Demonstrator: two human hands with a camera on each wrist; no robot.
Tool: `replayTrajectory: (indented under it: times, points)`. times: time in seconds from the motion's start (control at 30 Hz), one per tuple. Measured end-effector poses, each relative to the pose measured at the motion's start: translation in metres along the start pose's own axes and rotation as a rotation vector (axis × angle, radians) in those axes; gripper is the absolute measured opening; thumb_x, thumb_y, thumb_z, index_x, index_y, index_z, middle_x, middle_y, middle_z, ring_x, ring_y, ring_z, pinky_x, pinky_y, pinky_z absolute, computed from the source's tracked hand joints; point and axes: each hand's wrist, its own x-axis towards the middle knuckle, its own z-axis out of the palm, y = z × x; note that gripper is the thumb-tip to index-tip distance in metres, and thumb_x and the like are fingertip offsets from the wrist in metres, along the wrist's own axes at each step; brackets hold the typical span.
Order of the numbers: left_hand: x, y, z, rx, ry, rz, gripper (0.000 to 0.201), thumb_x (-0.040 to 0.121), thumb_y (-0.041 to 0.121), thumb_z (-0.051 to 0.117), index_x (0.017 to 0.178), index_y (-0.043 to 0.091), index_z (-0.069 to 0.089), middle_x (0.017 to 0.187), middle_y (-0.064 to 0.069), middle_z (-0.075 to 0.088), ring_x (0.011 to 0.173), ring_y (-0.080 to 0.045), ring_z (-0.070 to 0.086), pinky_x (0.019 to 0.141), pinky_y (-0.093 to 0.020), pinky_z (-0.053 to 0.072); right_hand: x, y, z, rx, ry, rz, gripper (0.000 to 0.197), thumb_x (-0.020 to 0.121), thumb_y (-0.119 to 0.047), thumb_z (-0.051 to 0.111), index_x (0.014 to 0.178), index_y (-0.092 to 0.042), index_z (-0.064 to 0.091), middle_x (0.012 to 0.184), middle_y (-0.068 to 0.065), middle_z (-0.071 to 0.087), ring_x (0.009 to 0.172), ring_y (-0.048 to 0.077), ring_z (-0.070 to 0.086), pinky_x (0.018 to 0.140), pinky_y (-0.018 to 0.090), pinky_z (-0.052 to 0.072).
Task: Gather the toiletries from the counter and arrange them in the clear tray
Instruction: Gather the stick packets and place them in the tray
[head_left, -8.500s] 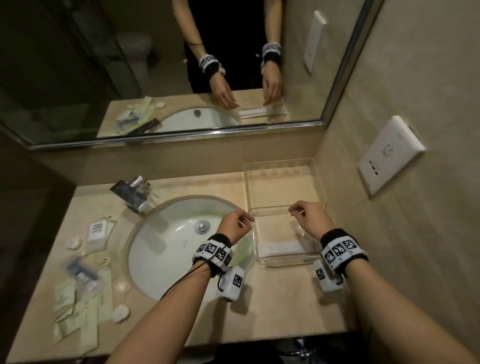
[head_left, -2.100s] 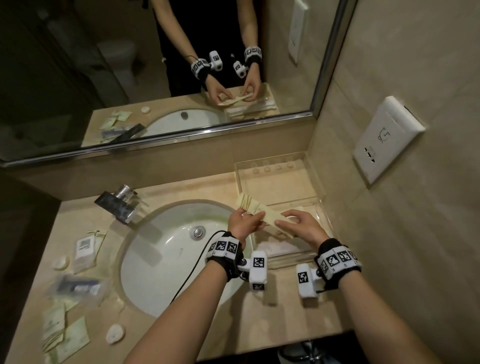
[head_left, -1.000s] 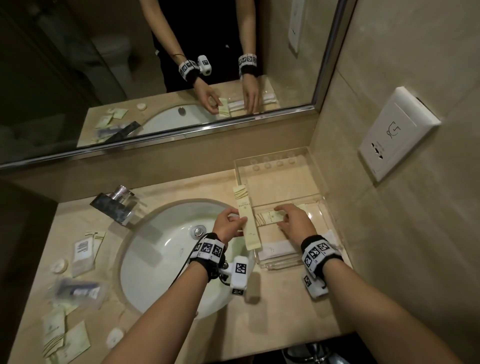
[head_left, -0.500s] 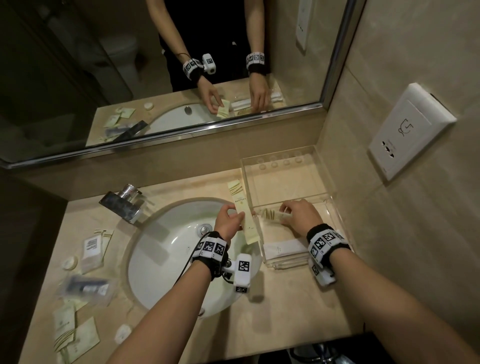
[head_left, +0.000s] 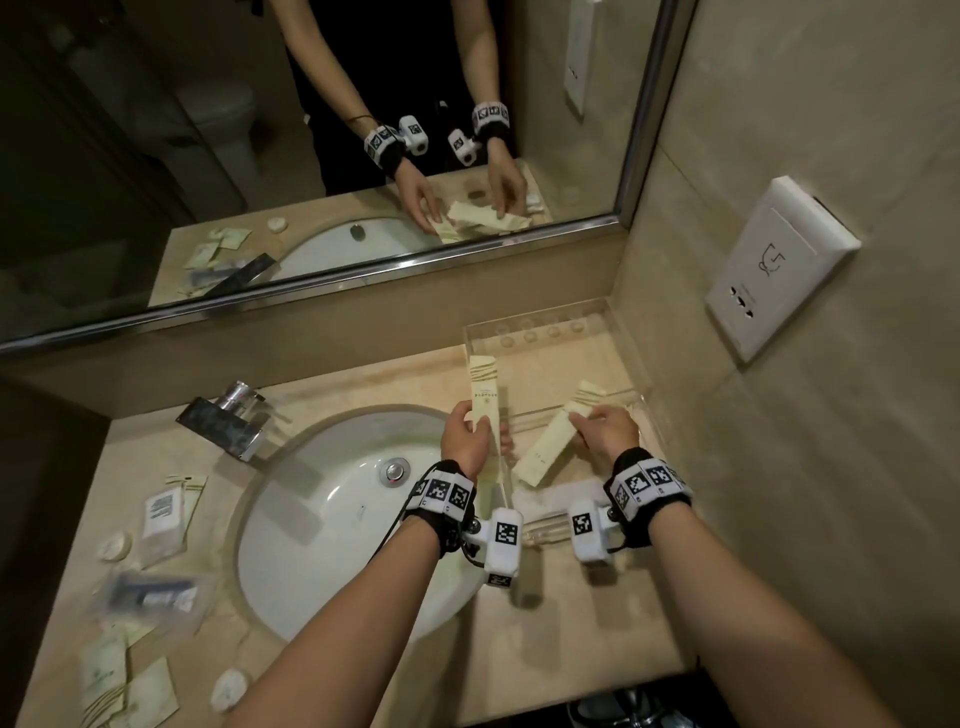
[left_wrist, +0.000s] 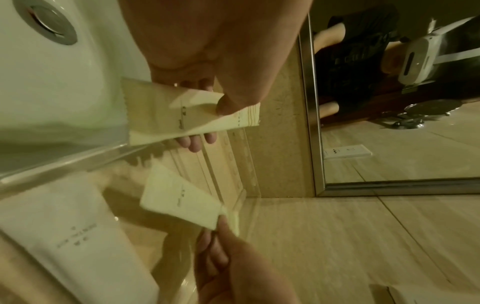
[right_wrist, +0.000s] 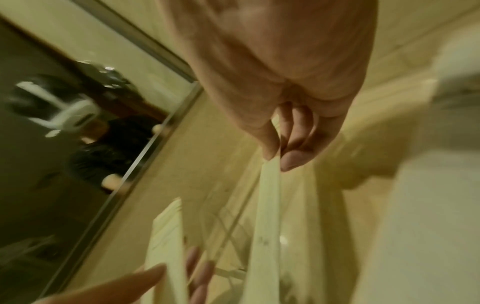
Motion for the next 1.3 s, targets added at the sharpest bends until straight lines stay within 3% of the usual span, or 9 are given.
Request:
replayTrajectory:
  times: [0.2,0.37,0.47,0.6,0.77,0.87,1.1,1.2,1.3]
  points:
    - [-0.004,-0.004,-0.005,-0.120,0.005,-0.024,0.027,0.097,0.001,0.038,0.121,0.008,0.048,0.092,-0.015,0.067,0.067,-0.024,0.064,0.059,-0.031,0.059,0.048,0.044,0.006,0.027,-0.008,0.193,0.061,0.069,-0.027,0.078,0.114,0.008,0.057,0.112,0.020,0.068,0.104,0.033,0.067,0.090,0.040,0.056]
    - [-0.004,-0.011,-0.007,-0.164,-0.007,-0.037,0.026,0.097,0.002,0.040,0.120,0.013,0.048,0.101,-0.021,0.067,0.072,-0.026,0.065,0.073,-0.041,0.058,0.053,0.042,0.021,0.070,-0.033,0.199,0.058,0.061,-0.018,0.088,0.104,0.005,0.056,0.105,0.009,0.067,0.096,0.025,0.067,0.083,0.040,0.060]
    - [-0.001,-0.018,-0.008,-0.128,-0.001,-0.023,0.025,0.092,0.012,0.049,0.115,0.021,0.055,0.103,-0.018,0.070,0.085,-0.035,0.069,0.082,-0.052,0.057,0.032,0.028,0.023,0.047,0.027,0.230,0.096,0.029,-0.032,0.099,0.106,0.003,0.053,0.093,0.007,0.069,0.088,0.016,0.067,0.077,0.031,0.058]
    - [0.027,-0.053,-0.008,-0.057,-0.003,-0.031,0.034,0.071,0.038,0.059,0.104,0.035,0.063,0.105,-0.015,0.070,0.091,-0.038,0.069,0.083,-0.056,0.056,0.000,0.019,0.018,0.061,0.077,0.157,0.047,0.080,-0.014,0.077,0.108,-0.001,0.042,0.078,0.010,0.061,0.059,0.024,0.069,0.053,0.031,0.058]
    - [0.005,-0.013,-0.005,0.002,-0.051,0.048,0.030,0.080,0.019,0.072,0.109,0.012,0.068,0.091,-0.013,0.065,0.086,-0.029,0.066,0.085,-0.044,0.057,-0.018,0.007,0.016,0.202,-0.126,-0.099,0.039,0.079,-0.052,0.072,0.096,-0.017,0.068,0.079,0.002,0.074,0.055,0.015,0.061,0.046,0.028,0.048]
    - [0.001,0.000,0.003,0.078,-0.131,0.101,0.025,0.080,0.014,0.073,0.104,0.010,0.069,0.083,-0.007,0.066,0.081,-0.023,0.063,0.081,-0.040,0.055,-0.030,-0.002,0.010,0.318,-0.302,-0.162,0.026,0.085,-0.036,0.072,0.102,-0.016,0.070,0.080,0.004,0.073,0.056,0.013,0.062,0.045,0.023,0.043]
    - [0.002,-0.006,0.016,0.303,-0.046,0.262,0.014,0.084,0.008,0.063,0.097,0.014,0.065,0.082,0.000,0.063,0.069,-0.011,0.056,0.069,-0.023,0.051,0.006,0.044,-0.005,0.334,-0.017,0.132,0.018,0.083,-0.011,0.072,0.090,0.004,0.066,0.085,0.016,0.070,0.085,0.028,0.068,0.088,0.041,0.058]
    - [0.000,-0.014,0.021,0.383,-0.118,0.303,0.015,0.089,0.006,0.055,0.094,0.012,0.068,0.088,-0.001,0.065,0.067,-0.006,0.055,0.061,-0.008,0.045,0.009,0.045,-0.002,0.313,-0.089,0.130,0.009,0.088,-0.007,0.064,0.081,-0.003,0.060,0.085,0.013,0.064,0.087,0.027,0.067,0.090,0.043,0.057]
    - [-0.003,-0.019,0.024,0.487,-0.190,0.351,0.018,0.091,0.006,0.054,0.099,0.010,0.069,0.101,-0.004,0.068,0.078,-0.013,0.060,0.075,-0.018,0.049,0.012,0.034,0.007,0.230,-0.130,0.125,0.014,0.088,-0.009,0.065,0.075,-0.009,0.059,0.084,0.010,0.067,0.087,0.025,0.069,0.088,0.040,0.058]
